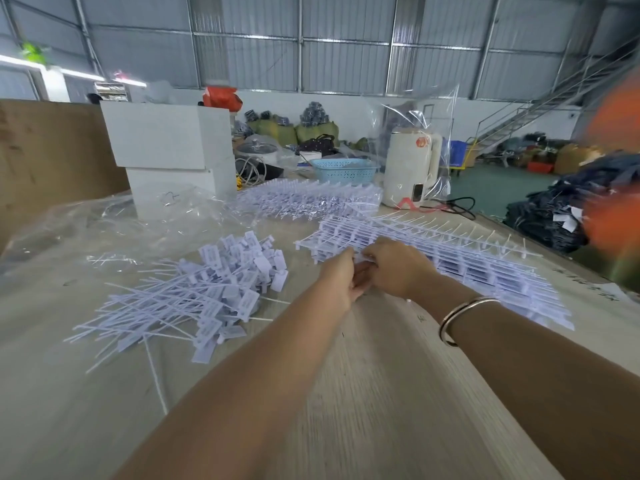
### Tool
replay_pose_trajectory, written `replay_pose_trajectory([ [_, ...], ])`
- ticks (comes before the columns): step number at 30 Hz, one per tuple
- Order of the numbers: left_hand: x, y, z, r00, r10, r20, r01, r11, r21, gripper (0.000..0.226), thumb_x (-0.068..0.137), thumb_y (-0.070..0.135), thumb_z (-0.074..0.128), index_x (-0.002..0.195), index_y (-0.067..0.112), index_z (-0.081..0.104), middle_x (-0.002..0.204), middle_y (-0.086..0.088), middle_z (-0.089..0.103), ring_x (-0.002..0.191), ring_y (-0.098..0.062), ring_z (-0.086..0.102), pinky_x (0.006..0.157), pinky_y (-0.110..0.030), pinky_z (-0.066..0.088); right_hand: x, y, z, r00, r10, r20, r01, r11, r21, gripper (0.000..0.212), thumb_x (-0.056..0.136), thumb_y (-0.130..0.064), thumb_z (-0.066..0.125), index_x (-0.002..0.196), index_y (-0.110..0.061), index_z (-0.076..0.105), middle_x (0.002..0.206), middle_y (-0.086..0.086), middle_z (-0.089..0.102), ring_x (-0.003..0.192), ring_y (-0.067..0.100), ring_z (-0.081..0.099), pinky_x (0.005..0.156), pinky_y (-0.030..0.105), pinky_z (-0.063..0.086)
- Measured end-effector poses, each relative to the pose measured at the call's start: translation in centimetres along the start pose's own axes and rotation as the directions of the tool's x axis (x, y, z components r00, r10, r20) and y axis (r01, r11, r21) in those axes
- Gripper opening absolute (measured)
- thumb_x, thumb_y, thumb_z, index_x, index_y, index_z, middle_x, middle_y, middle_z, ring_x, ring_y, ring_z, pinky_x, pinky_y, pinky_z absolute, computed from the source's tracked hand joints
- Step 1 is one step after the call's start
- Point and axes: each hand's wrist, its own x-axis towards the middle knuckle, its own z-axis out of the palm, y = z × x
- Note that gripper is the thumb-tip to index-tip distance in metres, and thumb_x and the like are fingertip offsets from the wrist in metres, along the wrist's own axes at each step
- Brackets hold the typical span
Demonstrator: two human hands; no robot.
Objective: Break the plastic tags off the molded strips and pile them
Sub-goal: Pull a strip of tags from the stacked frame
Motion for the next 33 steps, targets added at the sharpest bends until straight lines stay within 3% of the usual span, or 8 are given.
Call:
replay_pose_trajectory([
  [3, 0.4, -0.7, 0.4, 1.000, -0.007, 0.030, 0.006, 1.000, 0.025, 0.022, 0.097, 0.009, 0.046, 0.077, 0.009, 0.054, 0.041, 0.001, 0.059, 0.051, -0.013, 0.058, 0.055, -0.026, 0.053, 0.4, 0.9, -0.5, 0.995, 0.102, 0.010, -0.103, 0.994, 0.037, 0.032, 0.089, -0.027, 0.036, 0.104, -0.029, 0.065, 0.112, -0.007, 0.058, 0.116, 0.019, 0.047, 0.096, 0.043, 0.021],
  [6, 0.7, -1.2, 0.2, 0.999, -0.005, 0.048, 0.003, 0.999, 0.041, 0.021, 0.096, 0.002, 0.044, 0.077, 0.005, 0.052, 0.040, -0.002, 0.057, 0.053, -0.015, 0.060, 0.063, -0.029, 0.056, 0.8, 2.2, -1.0, 0.983, 0.125, 0.133, -0.107, 0.985, -0.133, 0.026, 0.092, -0.021, 0.033, 0.101, -0.020, 0.058, 0.101, -0.003, 0.047, 0.117, 0.022, 0.045, 0.099, 0.051, 0.029],
  [12, 1.1, -0.9, 0.8, 0.995, 0.087, -0.047, -0.080, 0.987, 0.141, 0.023, 0.098, 0.005, 0.035, 0.078, 0.008, 0.046, 0.033, 0.002, 0.051, 0.029, -0.007, 0.051, 0.035, -0.014, 0.040, 2.0, 2.7, -0.6, 0.961, 0.063, 0.271, 0.004, 0.971, -0.240, 0.038, 0.098, -0.025, 0.037, 0.135, -0.019, 0.046, 0.142, 0.000, 0.040, 0.131, 0.029, 0.034, 0.101, 0.056, 0.035],
  [17, 1.6, -1.2, 1.0, 0.977, 0.167, -0.131, -0.132, 0.961, 0.245, 0.019, 0.095, 0.011, 0.035, 0.088, 0.006, 0.052, 0.059, -0.005, 0.056, 0.044, -0.012, 0.046, 0.045, -0.021, 0.034, 2.2, 2.3, -0.7, 0.952, 0.086, 0.295, -0.026, 0.979, -0.202, 0.038, 0.099, -0.023, 0.035, 0.135, -0.016, 0.044, 0.146, 0.001, 0.035, 0.133, 0.032, 0.029, 0.103, 0.060, 0.030],
  [20, 1.8, -1.5, 0.9, 0.976, 0.147, -0.163, -0.121, 0.980, 0.158, 0.018, 0.096, 0.014, 0.036, 0.100, 0.008, 0.053, 0.068, -0.006, 0.054, 0.052, -0.013, 0.048, 0.048, -0.023, 0.042, 2.1, 1.7, -0.6, 0.950, 0.081, 0.300, -0.037, 0.988, -0.147, 0.038, 0.097, -0.026, 0.033, 0.131, -0.019, 0.048, 0.145, 0.000, 0.037, 0.134, 0.032, 0.027, 0.103, 0.060, 0.027],
  [24, 1.6, -1.9, 0.9, 0.999, 0.032, -0.010, -0.031, 0.995, 0.096, 0.013, 0.097, 0.013, 0.045, 0.094, 0.007, 0.057, 0.080, -0.008, 0.057, 0.069, -0.017, 0.058, 0.074, -0.034, 0.055, 1.4, 1.4, -0.3, 0.985, 0.092, 0.143, -0.087, 0.995, -0.043, 0.032, 0.094, -0.029, 0.032, 0.117, -0.029, 0.054, 0.129, -0.002, 0.049, 0.124, 0.026, 0.038, 0.093, 0.048, 0.036],
  [27, 1.8, -1.6, 0.8, 0.997, 0.074, 0.007, -0.075, 0.992, 0.099, 0.013, 0.094, 0.001, 0.043, 0.092, 0.002, 0.056, 0.080, -0.011, 0.058, 0.066, -0.018, 0.059, 0.063, -0.029, 0.056, 1.6, 1.6, -0.8, 0.990, 0.100, 0.096, -0.106, 0.993, 0.052, 0.034, 0.095, -0.030, 0.033, 0.122, -0.024, 0.053, 0.130, 0.001, 0.049, 0.122, 0.026, 0.043, 0.098, 0.046, 0.038],
  [33, 2.4, -1.0, 1.3, 0.982, 0.179, -0.067, -0.168, 0.975, 0.144, 0.029, 0.094, 0.002, 0.042, 0.123, -0.002, 0.043, 0.090, -0.016, 0.060, 0.060, -0.018, 0.060, 0.050, -0.026, 0.055, 1.8, 1.3, -2.0, 0.986, 0.032, 0.166, -0.043, 0.997, 0.061, 0.035, 0.101, -0.022, 0.030, 0.115, -0.004, 0.057, 0.118, 0.016, 0.057, 0.111, 0.032, 0.050, 0.094, 0.041, 0.040],
])
